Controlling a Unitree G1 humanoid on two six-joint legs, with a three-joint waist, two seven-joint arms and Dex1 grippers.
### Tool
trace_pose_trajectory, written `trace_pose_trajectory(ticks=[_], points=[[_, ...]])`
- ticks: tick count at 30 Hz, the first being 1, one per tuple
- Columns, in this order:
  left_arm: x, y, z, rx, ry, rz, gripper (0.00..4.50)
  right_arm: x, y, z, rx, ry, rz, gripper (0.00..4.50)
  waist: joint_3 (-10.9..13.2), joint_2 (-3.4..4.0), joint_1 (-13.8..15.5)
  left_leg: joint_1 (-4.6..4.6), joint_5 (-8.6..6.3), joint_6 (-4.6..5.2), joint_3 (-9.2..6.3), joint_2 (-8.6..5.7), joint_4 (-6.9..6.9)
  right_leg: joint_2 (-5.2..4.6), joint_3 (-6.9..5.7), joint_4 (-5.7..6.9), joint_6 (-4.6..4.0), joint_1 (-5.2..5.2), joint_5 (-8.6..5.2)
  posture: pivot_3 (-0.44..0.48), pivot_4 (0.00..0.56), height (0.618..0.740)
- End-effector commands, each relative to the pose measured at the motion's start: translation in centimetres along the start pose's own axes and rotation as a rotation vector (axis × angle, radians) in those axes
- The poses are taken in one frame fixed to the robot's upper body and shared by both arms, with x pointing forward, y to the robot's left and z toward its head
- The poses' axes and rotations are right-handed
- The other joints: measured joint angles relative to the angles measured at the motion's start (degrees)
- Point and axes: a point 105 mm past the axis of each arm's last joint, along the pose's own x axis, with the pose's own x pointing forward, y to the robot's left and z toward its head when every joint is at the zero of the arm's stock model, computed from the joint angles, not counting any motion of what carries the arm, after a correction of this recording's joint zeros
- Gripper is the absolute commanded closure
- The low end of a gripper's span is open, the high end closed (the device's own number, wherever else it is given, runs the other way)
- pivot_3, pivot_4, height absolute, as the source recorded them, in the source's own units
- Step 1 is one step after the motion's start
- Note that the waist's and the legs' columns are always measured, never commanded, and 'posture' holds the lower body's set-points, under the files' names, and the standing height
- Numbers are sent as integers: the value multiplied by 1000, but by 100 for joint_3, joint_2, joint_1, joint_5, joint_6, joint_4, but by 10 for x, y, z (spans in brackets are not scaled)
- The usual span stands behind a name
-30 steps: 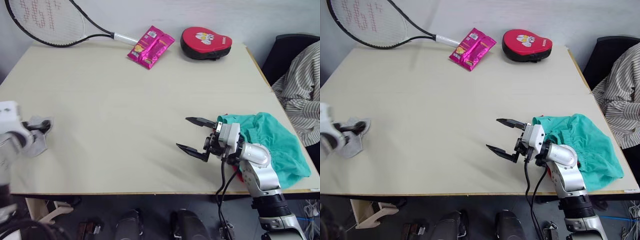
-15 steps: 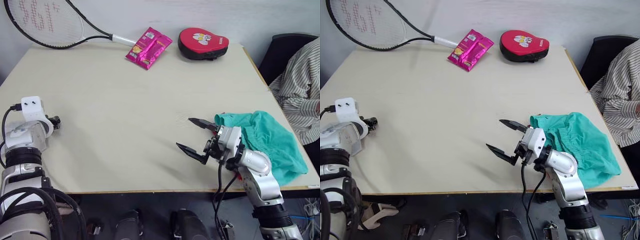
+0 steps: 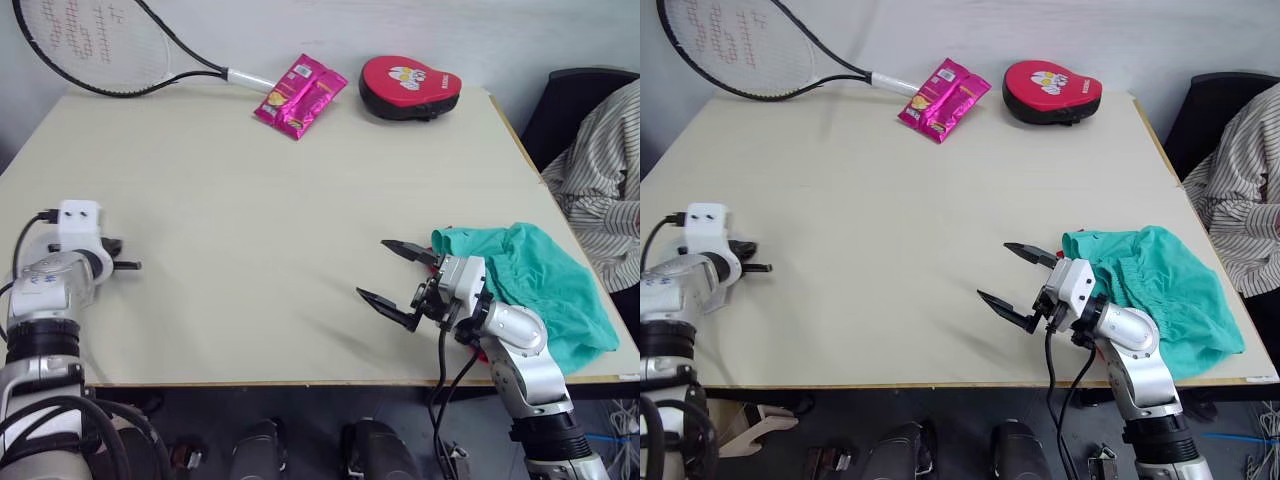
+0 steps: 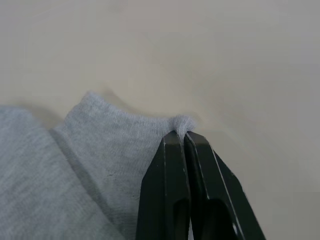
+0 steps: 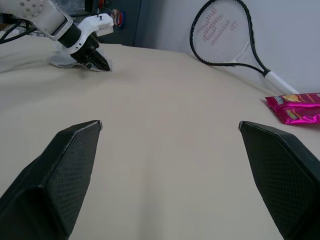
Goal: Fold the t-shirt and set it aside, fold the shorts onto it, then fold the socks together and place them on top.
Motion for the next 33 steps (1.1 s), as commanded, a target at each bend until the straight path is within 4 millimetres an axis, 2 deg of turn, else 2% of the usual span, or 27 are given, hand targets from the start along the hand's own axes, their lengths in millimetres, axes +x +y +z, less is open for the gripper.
trace_pose_trajectory(ticks=[1, 7, 9, 13, 17, 19, 22, 25, 28, 32, 33], points=[[-18, -59, 9, 108, -20, -233, 4486, -6, -5, 11, -39, -13, -12, 0, 0, 0, 7, 0, 0, 0, -3, -2, 0, -2, 0, -2, 0, 3, 0, 0, 150, 740], [-34, -166, -4, 187, -6, -520, 4486, -11, -6, 6, -67, 37, 30, 0, -1, 2, 14, -3, 2, 5, -11, -6, -1, 1, 1, -30, -1, 17, 1, 0, 150, 740], [-39, -193, -8, 174, 18, -593, 4486, -20, -12, 2, -118, 94, 51, 0, -2, 6, 36, -3, 4, 10, -11, -10, 0, 1, 3, -38, -1, 23, 1, 0, 150, 740], [-45, -225, -4, 152, -7, -693, 4486, -41, -42, 3, -147, 160, -32, 0, -2, 5, 46, -2, 6, 19, -11, -15, 1, 1, 6, -54, -1, 32, 1, 0, 150, 740], [-48, -252, 3, 196, -52, -793, 4486, -55, -47, 0, -142, 221, -25, 0, -2, 5, 101, -2, 7, 20, -12, -16, 3, 2, 5, -58, -1, 34, 1, 0, 150, 740], [-55, -270, 4, 238, -82, -877, 4486, -65, -47, -8, -117, 285, -23, 0, -2, 5, 122, -2, 7, 20, -12, -16, 3, 3, 5, -60, -1, 35, 0, 0, 150, 740], [-58, -279, 9, 234, -133, -917, 4486, -73, -49, -14, -107, 319, -52, 0, -2, 5, 130, -4, 7, 20, -11, -16, 3, 2, 5, -64, -1, 36, 0, 0, 150, 740], [-55, -271, 13, 265, -182, -893, 3859, -72, -45, -13, -88, 313, -46, 0, -2, 6, 99, -4, 8, 20, -10, -12, 6, 5, 6, -64, -1, 35, 0, 0, 150, 740], [-62, -265, 16, 317, -218, -934, 2926, -68, -34, -12, -3, 296, -14, 0, -1, 8, 76, -3, 11, 15, -11, -8, 6, 10, 5, -61, -1, 34, 0, 0, 150, 740], [-76, -247, 40, 259, -351, -992, 1571, -56, -24, -6, 35, 277, 39, 0, 0, 9, 83, -6, 10, 16, -11, -7, 6, 8, 4, -62, -1, 34, 0, 0, 150, 740], [-88, -242, 48, 237, -419, -1067, 1262, -51, -21, -4, 35, 268, 60, 0, 0, 9, 78, -6, 10, 16, -12, -7, 6, 7, 4, -63, -1, 34, 0, 0, 150, 740]])
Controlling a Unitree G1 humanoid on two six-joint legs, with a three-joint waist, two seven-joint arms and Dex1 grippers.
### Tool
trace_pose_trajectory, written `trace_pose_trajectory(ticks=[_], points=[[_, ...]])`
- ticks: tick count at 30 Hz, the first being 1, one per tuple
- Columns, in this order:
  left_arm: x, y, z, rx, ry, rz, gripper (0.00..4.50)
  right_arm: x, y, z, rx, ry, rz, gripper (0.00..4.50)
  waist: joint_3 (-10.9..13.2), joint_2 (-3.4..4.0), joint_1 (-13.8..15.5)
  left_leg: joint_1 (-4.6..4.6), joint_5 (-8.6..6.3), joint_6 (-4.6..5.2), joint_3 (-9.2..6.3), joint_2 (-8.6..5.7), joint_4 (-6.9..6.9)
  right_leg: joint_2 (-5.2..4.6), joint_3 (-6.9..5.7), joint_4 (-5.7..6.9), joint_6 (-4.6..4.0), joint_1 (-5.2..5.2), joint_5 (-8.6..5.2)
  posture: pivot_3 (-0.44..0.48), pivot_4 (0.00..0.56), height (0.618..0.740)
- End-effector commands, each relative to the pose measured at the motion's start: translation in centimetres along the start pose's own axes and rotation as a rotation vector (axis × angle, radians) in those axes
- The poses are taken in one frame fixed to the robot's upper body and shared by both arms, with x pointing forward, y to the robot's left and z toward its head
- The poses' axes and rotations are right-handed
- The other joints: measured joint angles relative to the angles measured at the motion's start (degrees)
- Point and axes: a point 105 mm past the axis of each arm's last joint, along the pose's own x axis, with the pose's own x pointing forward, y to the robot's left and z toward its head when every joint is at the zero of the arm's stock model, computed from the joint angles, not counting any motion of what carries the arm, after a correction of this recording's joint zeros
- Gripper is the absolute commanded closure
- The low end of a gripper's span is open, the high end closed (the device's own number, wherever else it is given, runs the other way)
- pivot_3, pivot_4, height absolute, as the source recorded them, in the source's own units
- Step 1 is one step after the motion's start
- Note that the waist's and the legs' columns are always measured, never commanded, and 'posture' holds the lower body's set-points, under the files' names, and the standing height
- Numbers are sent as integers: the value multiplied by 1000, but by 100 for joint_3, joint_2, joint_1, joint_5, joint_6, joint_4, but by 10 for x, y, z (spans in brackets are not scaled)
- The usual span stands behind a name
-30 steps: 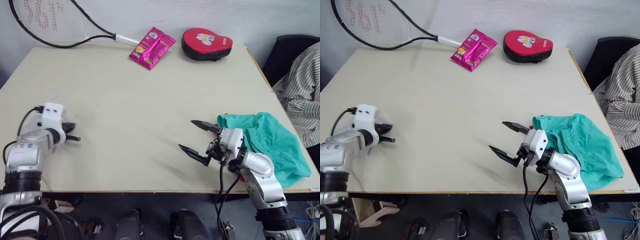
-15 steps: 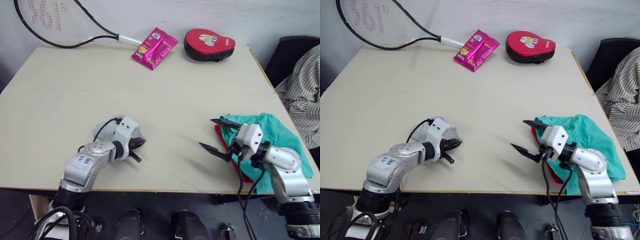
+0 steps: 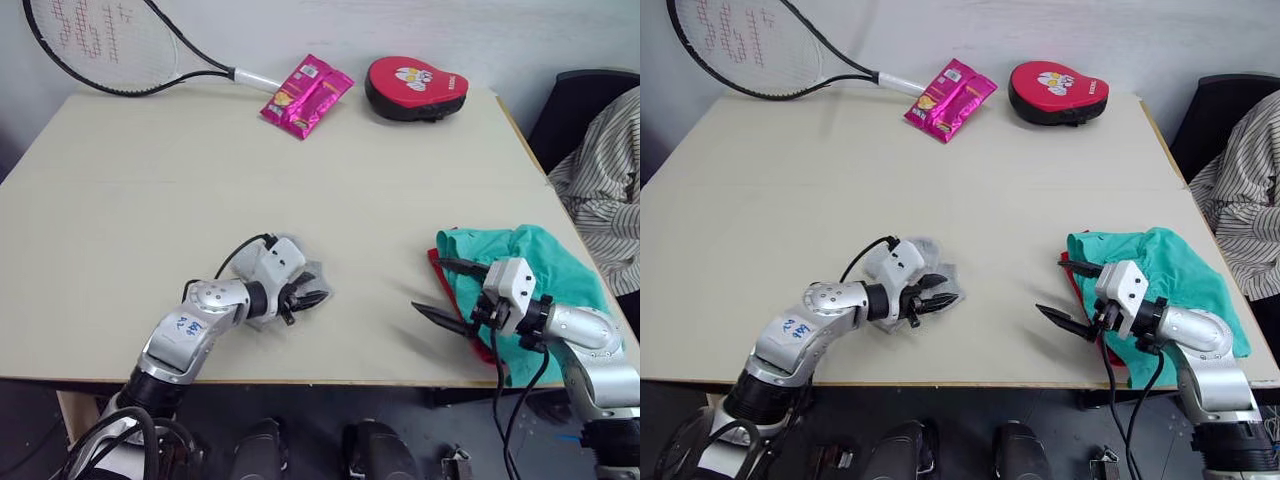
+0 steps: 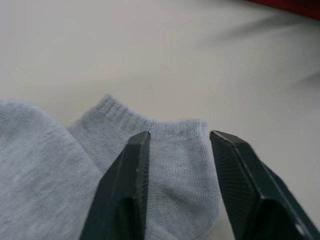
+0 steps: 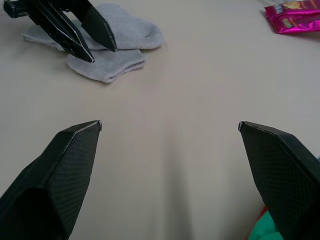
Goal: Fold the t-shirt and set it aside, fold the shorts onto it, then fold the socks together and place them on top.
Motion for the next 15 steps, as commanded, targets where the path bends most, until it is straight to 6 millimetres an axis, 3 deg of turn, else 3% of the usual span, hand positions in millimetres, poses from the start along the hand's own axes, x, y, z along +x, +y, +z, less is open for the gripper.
trace_pose_trajectory(ticks=[1, 2, 3, 4, 7, 12, 15], points=[[-30, -9, 39, 40, -238, -160, 934, 11, 9, 22, -26, -62, 63, 0, 0, 0, -10, 0, 0, 0, 0, 0, 0, 0, -1, 0, 0, -1, 0, 0, 150, 740], [-39, -10, 45, 34, -296, -202, 594, 15, 12, 25, -28, -69, 77, 0, 1, 1, -20, 0, 0, 0, 0, 1, -1, 0, -1, 0, 0, -2, 0, 0, 150, 740], [-53, 3, 47, 69, -323, -164, 304, 22, 17, 28, -32, -69, 110, 0, 1, 1, -42, 0, 0, -1, 1, 1, -1, 0, -3, 0, 0, -2, 0, 0, 150, 740], [-63, 13, 48, 97, -331, -127, 304, 26, 20, 30, -33, -66, 131, 0, 1, 1, -62, -1, 0, -1, 0, 2, -1, 1, -4, 2, 0, -3, 0, 0, 150, 740], [-89, 50, 23, 253, -203, -13, 304, 52, 40, 31, -43, -36, 233, 0, -1, 4, -126, 4, 4, -8, 1, 6, -3, 5, -7, 3, -2, -4, -1, 0, 150, 740], [-93, 87, 2, 375, -115, 50, 304, 81, 58, 22, -53, 17, 314, 0, 0, 2, -56, -11, 2, -4, 4, 5, -5, 0, -12, 1, -10, -19, 1, 0, 150, 740], [-92, 100, -26, 440, 42, -9, 304, 95, 57, 12, -57, 54, 285, 0, -1, 0, 3, -27, -7, 11, 5, 2, 17, -3, -15, 2, -10, -27, 2, 0, 150, 740]])
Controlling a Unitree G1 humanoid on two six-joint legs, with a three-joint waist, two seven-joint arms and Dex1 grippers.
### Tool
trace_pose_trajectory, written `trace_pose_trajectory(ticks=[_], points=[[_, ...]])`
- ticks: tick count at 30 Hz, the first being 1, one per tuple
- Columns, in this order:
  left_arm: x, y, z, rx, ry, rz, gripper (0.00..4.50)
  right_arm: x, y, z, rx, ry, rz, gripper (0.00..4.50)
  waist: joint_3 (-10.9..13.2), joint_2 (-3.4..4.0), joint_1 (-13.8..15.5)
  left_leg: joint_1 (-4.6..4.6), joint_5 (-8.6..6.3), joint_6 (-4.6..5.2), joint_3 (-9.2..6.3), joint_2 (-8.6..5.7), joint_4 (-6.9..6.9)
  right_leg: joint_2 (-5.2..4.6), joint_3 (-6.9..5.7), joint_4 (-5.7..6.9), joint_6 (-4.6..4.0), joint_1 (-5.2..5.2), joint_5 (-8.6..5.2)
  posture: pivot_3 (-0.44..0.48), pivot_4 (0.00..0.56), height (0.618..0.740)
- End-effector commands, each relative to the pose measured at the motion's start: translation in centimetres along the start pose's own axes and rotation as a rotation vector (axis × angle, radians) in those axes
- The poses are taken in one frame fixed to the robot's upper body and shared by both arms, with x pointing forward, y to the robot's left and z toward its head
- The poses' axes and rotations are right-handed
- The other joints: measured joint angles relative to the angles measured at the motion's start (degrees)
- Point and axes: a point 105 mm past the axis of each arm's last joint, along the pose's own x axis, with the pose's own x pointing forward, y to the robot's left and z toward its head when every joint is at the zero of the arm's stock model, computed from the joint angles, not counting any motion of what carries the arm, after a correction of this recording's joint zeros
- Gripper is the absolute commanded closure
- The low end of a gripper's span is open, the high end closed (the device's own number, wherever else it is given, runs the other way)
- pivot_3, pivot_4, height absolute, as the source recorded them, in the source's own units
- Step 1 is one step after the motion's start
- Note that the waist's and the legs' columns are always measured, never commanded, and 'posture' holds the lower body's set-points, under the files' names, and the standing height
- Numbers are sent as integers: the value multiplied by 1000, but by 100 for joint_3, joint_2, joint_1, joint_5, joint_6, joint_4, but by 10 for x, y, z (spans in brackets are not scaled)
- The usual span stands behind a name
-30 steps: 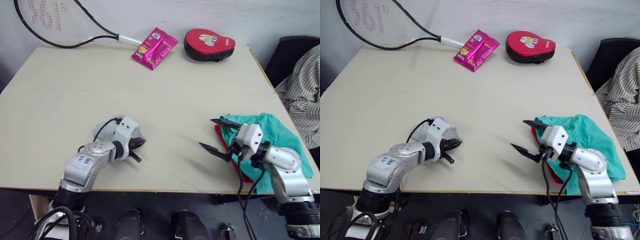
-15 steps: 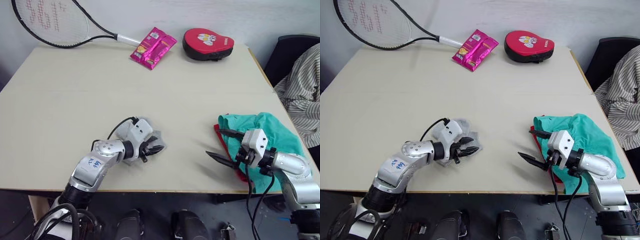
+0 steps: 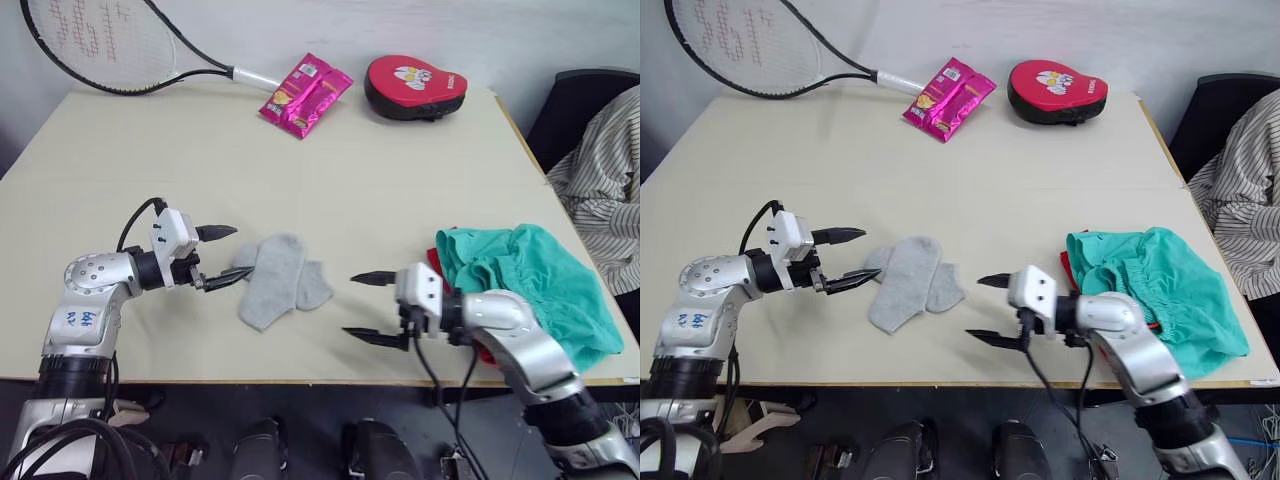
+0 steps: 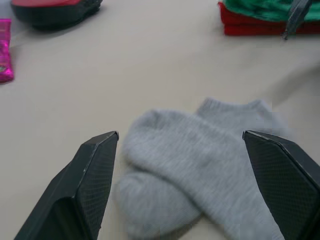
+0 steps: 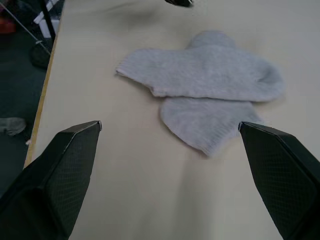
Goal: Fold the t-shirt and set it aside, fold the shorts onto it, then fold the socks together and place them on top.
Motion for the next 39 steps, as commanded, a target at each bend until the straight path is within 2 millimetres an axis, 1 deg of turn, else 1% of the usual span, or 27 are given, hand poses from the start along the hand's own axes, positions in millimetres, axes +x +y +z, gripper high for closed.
trace_pose_trajectory(ticks=[1, 2, 4, 7, 9, 10, 11, 13, 14, 15, 16, 17, 21, 22, 23, 25, 31, 36, 39], points=[[-2, 6, -19, 106, 112, -69, 304, 8, -8, -12, -26, 59, -43, 0, 0, 0, 12, -3, -6, 6, 7, 0, 6, -1, 2, 0, 0, -2, 0, 0, 150, 740], [-1, 13, -19, 121, 116, -39, 304, 11, -11, -14, -42, 73, -51, 0, 0, 0, 16, -3, -9, 11, 14, 0, 9, -2, 4, 0, 0, -2, 0, 0, 150, 740], [4, 18, -21, 119, 114, -26, 304, 16, -17, -18, -41, 83, -79, 0, 0, -1, 9, -7, -15, 19, 21, 1, 19, -2, 5, 0, 1, -5, 0, 0, 150, 740], [9, 7, -34, 138, 163, -113, 304, 21, -23, -22, -54, 96, -108, 0, 0, -1, -4, -13, -20, 19, 21, 6, 33, -1, 5, 9, 2, -9, 1, 0, 150, 740], [12, 10, -38, 128, 170, -89, 304, 24, -28, -22, -72, 97, -127, 0, 0, -1, -38, -13, -23, 19, 27, 10, 39, 1, 5, 13, 3, -11, 1, 0, 150, 740], [14, 12, -39, 126, 165, -76, 279, 26, -30, -21, -77, 91, -135, 363, 0, -1, -62, -13, -24, 20, 28, 10, 42, 1, 5, 15, 3, -11, 1, 0, 150, 740], [17, 12, -39, 119, 157, -66, 479, 27, -32, -21, -82, 93, -139, 576, 0, -1, -73, -13, -24, 20, 27, 13, 46, 2, 5, 17, 3, -10, 1, 0, 150, 740], [21, 8, -43, 127, 163, -88, 858, 29, -33, -23, -96, 99, -136, 1238, 0, -1, -83, -11, -24, 21, 27, 13, 50, 1, 5, 23, 3, -8, 1, 0, 150, 740], [21, 5, -45, 133, 171, -101, 1155, 30, -33, -24, -102, 103, -132, 1559, 0, -1, -84, -9, -24, 21, 28, 13, 53, 1, 6, 25, 3, -6, 1, 0, 150, 740], [21, 3, -47, 130, 177, -108, 1467, 32, -32, -25, -111, 106, -123, 1984, 0, -1, -83, -8, -25, 22, 28, 12, 54, 0, 6, 28, 3, -6, 1, 0, 150, 740], [20, 3, -49, 123, 176, -107, 1729, 33, -31, -25, -122, 107, -116, 2215, 0, -1, -85, -7, -25, 23, 27, 12, 55, 0, 6, 31, 3, -5, 1, 0, 150, 740], [18, 2, -49, 116, 173, -104, 2064, 35, -30, -25, -130, 105, -110, 2622, 0, -1, -92, -5, -25, 23, 27, 12, 55, 0, 6, 33, 3, -4, 1, 0, 150, 740], [11, -1, -52, 101, 171, -102, 3288, 39, -29, -22, -154, 87, -95, 3989, 0, -1, -104, 2, -25, 22, 29, 13, 54, 0, 9, 48, 3, -6, 1, 0, 150, 740], [9, -2, -52, 97, 171, -105, 3589, 39, -29, -22, -159, 88, -93, 4292, 0, -1, -113, 4, -26, 21, 31, 13, 53, 0, 10, 51, 3, -6, 1, 0, 150, 740], [7, -5, -53, 97, 168, -107, 3884, 39, -30, -22, -160, 86, -92, 4500, 0, -1, -119, 8, -27, 19, 34, 15, 53, 0, 13, 54, 3, -6, 1, 0, 150, 740], [5, -10, -52, 94, 160, -116, 4473, 37, -31, -22, -158, 83, -96, 4500, 0, 0, -136, 12, -28, 17, 35, 21, 53, 2, 14, 61, 3, -7, 1, 0, 150, 740], [4, -37, -46, 87, 128, -112, 4473, 24, -38, -25, -160, 98, -91, 4500, 0, 0, -158, 14, -35, 11, 35, 29, 51, 4, 14, 66, 4, -8, 1, 0, 150, 740], [3, -64, -27, 19, 68, -30, 4473, -5, -49, -32, -154, 133, -40, 4500, 3, 5, -153, 14, -43, 19, 36, 29, 49, 0, 19, 52, 4, -4, 1, 0, 150, 740], [2, -78, -22, -17, 74, -19, 4473, -14, -55, -37, -160, 157, -35, 4500, 3, 5, -145, 14, -50, 19, 36, 30, 46, 1, 20, 44, 4, -2, 1, 0, 150, 740]])
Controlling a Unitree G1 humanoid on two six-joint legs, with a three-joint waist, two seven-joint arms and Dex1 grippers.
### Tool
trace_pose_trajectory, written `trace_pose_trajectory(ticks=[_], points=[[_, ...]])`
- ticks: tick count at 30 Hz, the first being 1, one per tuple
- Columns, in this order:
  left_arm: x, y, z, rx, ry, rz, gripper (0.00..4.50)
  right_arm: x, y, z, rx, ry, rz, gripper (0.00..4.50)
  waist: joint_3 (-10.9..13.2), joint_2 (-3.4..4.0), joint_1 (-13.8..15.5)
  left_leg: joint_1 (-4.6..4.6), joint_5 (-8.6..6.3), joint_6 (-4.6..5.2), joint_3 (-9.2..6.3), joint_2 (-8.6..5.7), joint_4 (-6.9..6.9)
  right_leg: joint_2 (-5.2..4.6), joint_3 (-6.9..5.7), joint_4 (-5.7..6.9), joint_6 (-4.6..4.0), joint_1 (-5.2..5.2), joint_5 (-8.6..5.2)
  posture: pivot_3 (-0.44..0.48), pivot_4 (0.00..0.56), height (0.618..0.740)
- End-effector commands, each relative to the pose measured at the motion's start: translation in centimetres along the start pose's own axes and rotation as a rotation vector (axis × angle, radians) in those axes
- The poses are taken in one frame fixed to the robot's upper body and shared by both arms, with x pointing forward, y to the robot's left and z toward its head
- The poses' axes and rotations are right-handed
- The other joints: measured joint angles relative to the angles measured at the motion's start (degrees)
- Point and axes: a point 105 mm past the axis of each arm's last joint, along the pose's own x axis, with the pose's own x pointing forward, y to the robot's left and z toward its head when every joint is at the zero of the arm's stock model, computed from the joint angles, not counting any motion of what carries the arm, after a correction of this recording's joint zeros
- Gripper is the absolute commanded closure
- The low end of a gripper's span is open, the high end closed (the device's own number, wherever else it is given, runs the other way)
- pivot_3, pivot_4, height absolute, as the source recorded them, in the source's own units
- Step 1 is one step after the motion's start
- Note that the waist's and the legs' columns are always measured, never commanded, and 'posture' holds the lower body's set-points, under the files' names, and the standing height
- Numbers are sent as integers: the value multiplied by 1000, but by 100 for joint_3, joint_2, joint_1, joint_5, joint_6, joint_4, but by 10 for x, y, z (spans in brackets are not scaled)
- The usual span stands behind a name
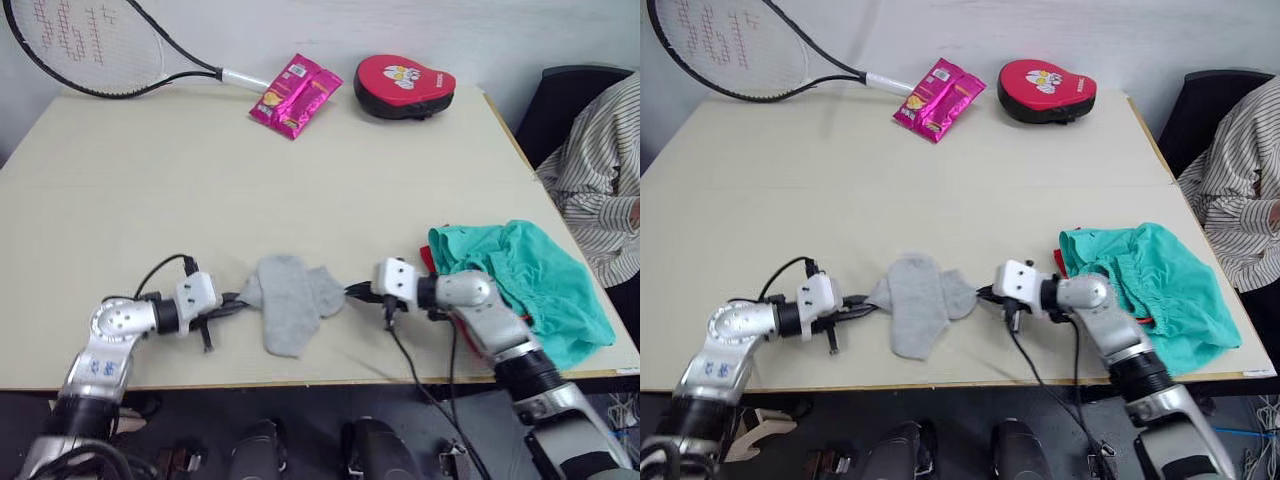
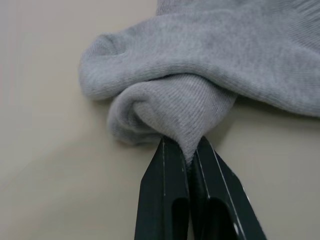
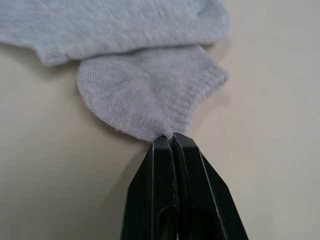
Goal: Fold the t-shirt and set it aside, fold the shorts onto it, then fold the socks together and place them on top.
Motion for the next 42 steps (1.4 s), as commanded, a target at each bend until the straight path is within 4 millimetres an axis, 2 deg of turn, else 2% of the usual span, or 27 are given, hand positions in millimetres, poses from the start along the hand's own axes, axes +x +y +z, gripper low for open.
trace_pose_trajectory(ticks=[1, 7, 8, 9, 11, 14, 20, 22, 23, 25, 26, 28, 31, 37, 42], points=[[-1, -8, 13, -30, -14, 21, 4473, -7, -9, 5, -30, -28, -7, 4500, 0, 0, 1, 1, 0, 0, 0, 0, -1, 1, 0, -1, 0, 0, 0, 0, 150, 740], [-2, -6, 13, -84, 11, 83, 4473, -4, 0, 3, -5, -32, 1, 4500, 0, 1, 10, 2, 3, -4, 1, 2, -4, 3, 0, -2, -1, -1, 0, 0, 150, 740], [-4, -5, 12, -94, 16, 97, 4122, -4, 0, 2, 2, -24, -5, 4500, 0, 1, 11, 2, 3, -5, 1, 2, -4, 3, 0, -3, -1, -1, 0, 0, 150, 740], [-4, -7, 11, -119, 18, 88, 4024, -6, -1, 1, 11, -25, -27, 4500, 0, 1, 13, 2, 2, -6, 1, 2, -4, 2, 0, -3, -1, -1, 0, 0, 150, 740], [-7, -8, 11, -144, 18, 79, 3539, -10, -8, 4, 51, -42, -89, 4500, 0, 1, 11, 2, 0, -8, 2, 2, -4, 2, 1, -4, 0, -1, 0, 0, 150, 740], [-17, -6, 8, -130, 42, 65, 2683, -22, -6, 8, 129, -51, -106, 3886, 0, 1, 19, 1, 0, -8, 1, 3, -5, 2, 1, -8, -1, -1, 0, 0, 150, 740], [-56, -1, 6, -195, 107, -21, 828, -47, 11, 16, 181, -60, -66, 1844, 3, 5, 22, -1, -2, -9, 3, 4, -33, 1, 0, -41, -3, -2, 0, 0, 150, 740], [-64, 2, 7, -267, 115, -46, 178, -52, 18, 25, 285, -111, -43, 1133, 4, 7, 20, 2, -3, -8, 5, 4, -38, 0, -1, -45, -4, -1, 0, 0, 150, 740], [-63, 8, 11, -308, 100, -36, 0, -53, 25, 30, 382, -140, -16, 799, 4, 7, 23, 2, -4, -6, 6, 4, -41, 0, 0, -46, -5, -1, -1, 0, 150, 740], [-57, 19, 16, -381, 78, -3, 0, -52, 42, 36, 547, -137, 69, 123, 5, 9, 32, 2, -14, 13, 3, 4, -43, -1, 0, -46, -6, -1, -1, 0, 150, 740], [-52, 24, 19, -420, 65, 3, 0, -50, 52, 38, 627, -124, 114, 55, 5, 9, 45, 1, -13, 14, 0, 4, -43, 0, -1, -44, -6, -1, 0, 0, 150, 740], [-39, 33, 25, -444, 36, 22, 0, -39, 67, 41, 726, -115, 149, 55, 4, 7, 54, 0, -11, 17, -5, 4, -41, -1, -1, -44, -10, 0, 2, 0, 150, 740], [-13, 48, 33, -396, -6, 73, 0, -15, 79, 38, 857, -94, 112, 55, -1, -1, 56, 1, -10, 18, -5, 3, -40, -1, -3, -43, -10, 2, 2, 0, 150, 740], [22, 48, 32, -435, 22, -13, 0, 1, 94, 34, 949, 15, 129, 55, -5, -8, 27, -2, 3, -5, 20, 3, -34, 6, 7, -42, -10, -8, 2, 0, 150, 740], [54, 61, 26, -450, 97, -53, 0, 14, 98, 47, 1038, -6, 196, 55, -8, -13, 55, 0, 8, -8, 17, 5, -31, 11, 5, -36, -10, -10, 2, 0, 150, 740]])
